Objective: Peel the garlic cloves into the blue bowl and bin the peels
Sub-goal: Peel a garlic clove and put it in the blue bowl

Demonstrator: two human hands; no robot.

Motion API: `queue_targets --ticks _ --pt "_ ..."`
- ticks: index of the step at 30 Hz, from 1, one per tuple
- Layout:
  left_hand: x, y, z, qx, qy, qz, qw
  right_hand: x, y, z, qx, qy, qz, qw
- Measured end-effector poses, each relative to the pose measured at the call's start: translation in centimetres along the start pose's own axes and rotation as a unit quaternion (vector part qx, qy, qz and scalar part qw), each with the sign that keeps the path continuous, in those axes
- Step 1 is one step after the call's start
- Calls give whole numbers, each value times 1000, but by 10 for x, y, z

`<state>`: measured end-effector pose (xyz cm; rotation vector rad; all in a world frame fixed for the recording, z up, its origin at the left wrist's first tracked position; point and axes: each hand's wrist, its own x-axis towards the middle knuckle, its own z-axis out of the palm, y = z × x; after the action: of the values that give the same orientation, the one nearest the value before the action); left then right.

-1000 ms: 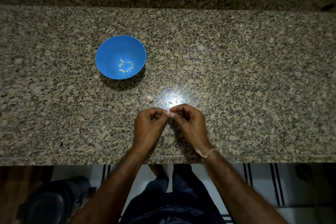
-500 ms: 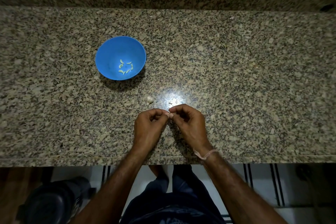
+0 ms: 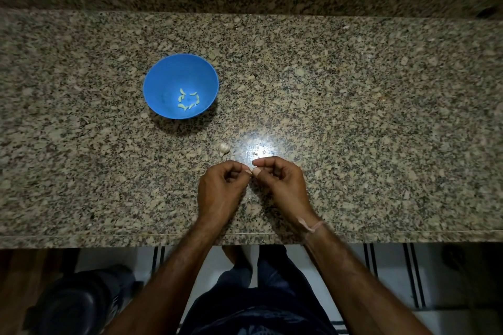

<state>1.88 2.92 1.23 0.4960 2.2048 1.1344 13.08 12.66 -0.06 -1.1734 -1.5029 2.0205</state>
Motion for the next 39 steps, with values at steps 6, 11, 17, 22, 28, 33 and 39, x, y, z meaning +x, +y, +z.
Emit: queue_targets --ticks 6,11,17,22,28,33,39 --pt "0 -7 0 56 13 -16 998 0 -1 -1 139 2 119 983" --pt "0 -5 2 99 32 -6 995 1 -1 -2 145 6 125 981" --pt "0 -3 1 111 47 25 992 2 3 -2 124 19 108 986" --pt "-1 -2 2 134 56 79 986 5 1 -2 97 19 106 989" --pt "-2 -2 1 126 46 142 981 8 1 -4 94 1 129 987" --pt "0 -4 2 141 40 172 974 8 -3 -4 113 -27 153 981" --pt "2 -7 1 134 41 103 985 4 2 2 27 -37 37 998"
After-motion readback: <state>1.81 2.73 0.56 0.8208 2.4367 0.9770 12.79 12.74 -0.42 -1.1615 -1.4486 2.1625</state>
